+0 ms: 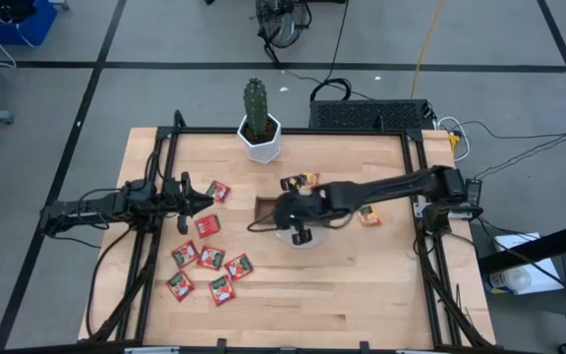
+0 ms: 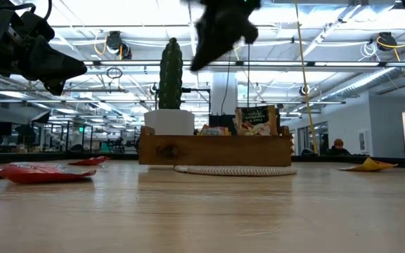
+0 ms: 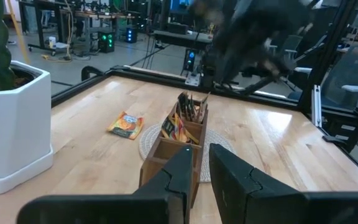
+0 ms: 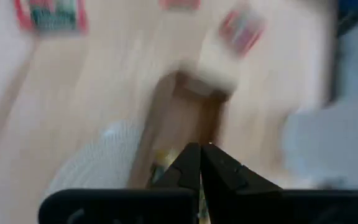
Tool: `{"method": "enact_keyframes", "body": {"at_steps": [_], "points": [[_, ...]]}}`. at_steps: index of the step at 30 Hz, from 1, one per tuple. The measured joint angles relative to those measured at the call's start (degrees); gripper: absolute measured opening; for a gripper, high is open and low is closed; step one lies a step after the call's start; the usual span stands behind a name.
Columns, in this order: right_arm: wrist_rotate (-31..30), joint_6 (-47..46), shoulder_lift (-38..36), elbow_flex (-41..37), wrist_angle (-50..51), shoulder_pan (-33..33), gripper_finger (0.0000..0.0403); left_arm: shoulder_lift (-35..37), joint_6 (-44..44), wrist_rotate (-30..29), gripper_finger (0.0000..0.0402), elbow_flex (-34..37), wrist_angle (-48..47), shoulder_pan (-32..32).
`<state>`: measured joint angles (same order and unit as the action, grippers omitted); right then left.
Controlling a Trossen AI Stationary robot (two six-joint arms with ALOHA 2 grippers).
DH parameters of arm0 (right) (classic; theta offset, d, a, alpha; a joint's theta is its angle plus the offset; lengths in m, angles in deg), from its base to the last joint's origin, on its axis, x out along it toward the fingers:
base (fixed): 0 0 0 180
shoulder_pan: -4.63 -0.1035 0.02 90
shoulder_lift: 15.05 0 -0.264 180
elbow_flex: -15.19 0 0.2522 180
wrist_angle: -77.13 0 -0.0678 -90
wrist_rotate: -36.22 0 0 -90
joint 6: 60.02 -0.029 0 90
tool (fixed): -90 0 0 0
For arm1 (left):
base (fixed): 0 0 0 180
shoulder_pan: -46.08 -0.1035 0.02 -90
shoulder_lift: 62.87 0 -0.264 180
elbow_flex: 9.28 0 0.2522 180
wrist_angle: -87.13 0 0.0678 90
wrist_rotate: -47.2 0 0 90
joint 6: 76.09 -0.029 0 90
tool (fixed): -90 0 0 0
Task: Pick & Place Tea
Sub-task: Put the orange tea bag into the middle section of the wooden organizer
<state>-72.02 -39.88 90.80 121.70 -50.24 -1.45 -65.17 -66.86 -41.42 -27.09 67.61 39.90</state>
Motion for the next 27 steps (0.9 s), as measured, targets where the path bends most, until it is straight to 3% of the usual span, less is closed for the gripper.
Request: {"method": "enact_keyframes", "body": {"at_steps": [3,16,22,27], "points": [[1.9,-2.7,4.1,-0.3,4.5,1.8,0.0001,0.0,0.0,0.0,0.0058,0.0,0.0,0.0],[6.6,-5.1,13.2,-0.1,4.6,4.2,0.0,0.0,0.0,0.0,0.0058,0.0,0.0,0.0],[12.5,-7.4,15.9,0.1,5.3,5.8,0.0,0.0,0.0,0.0,0.0058,0.0,0.0,0.0],[6.0,-8.9,15.8,0.0,5.7,5.2,0.0,0.0,0.0,0.0,0.0058,0.0,0.0,0.0]]}}
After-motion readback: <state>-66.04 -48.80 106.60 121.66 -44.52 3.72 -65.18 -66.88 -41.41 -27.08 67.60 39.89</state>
